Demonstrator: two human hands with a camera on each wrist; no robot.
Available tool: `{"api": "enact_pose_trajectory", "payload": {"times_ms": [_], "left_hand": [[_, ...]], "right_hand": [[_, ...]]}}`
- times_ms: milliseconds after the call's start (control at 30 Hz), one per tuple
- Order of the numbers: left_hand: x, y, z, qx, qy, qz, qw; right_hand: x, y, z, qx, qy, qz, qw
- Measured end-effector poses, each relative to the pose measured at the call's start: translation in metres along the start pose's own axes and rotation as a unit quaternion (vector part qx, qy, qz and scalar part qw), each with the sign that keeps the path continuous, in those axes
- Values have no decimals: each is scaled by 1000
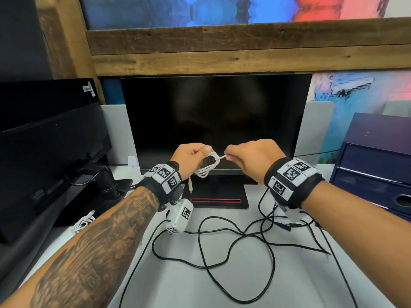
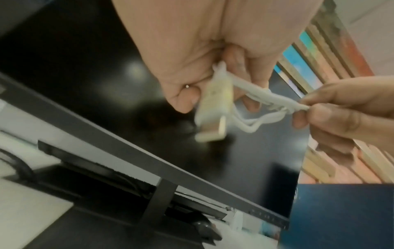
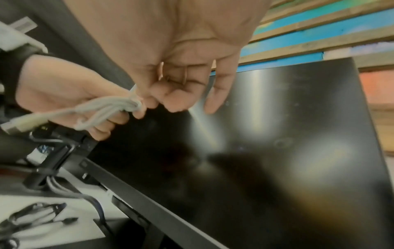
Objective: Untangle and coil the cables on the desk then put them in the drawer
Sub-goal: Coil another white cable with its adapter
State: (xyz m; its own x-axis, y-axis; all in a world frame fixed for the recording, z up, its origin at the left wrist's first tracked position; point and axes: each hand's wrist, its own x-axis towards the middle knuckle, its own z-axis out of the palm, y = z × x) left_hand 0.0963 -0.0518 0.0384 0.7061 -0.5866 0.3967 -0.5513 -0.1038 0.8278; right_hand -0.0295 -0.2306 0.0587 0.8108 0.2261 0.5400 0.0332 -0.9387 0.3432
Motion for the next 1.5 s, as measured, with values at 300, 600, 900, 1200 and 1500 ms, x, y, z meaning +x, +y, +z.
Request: {"api": "enact_pose_trajectory", "payload": {"times_ms": [300,600,900,1200,1500], "left_hand": [[-13,-3,17,-130,-8,-58,990],[-5,3,32,-319,142,-106,931],[-14,-3,27,-334,123,-131,925],[-13,7,32,-433,106,-128,886],[-15,11,21,-485,89,-91,865]], "right_hand": [[-17,-7,17,220,-24,192,956],[-13,-73,37,618,-99,328,708],[-14,-66,35,597,24,323,734],[-2,-79,31,768,83,400,493],[7,-76,23,752,113,381,526]]}}
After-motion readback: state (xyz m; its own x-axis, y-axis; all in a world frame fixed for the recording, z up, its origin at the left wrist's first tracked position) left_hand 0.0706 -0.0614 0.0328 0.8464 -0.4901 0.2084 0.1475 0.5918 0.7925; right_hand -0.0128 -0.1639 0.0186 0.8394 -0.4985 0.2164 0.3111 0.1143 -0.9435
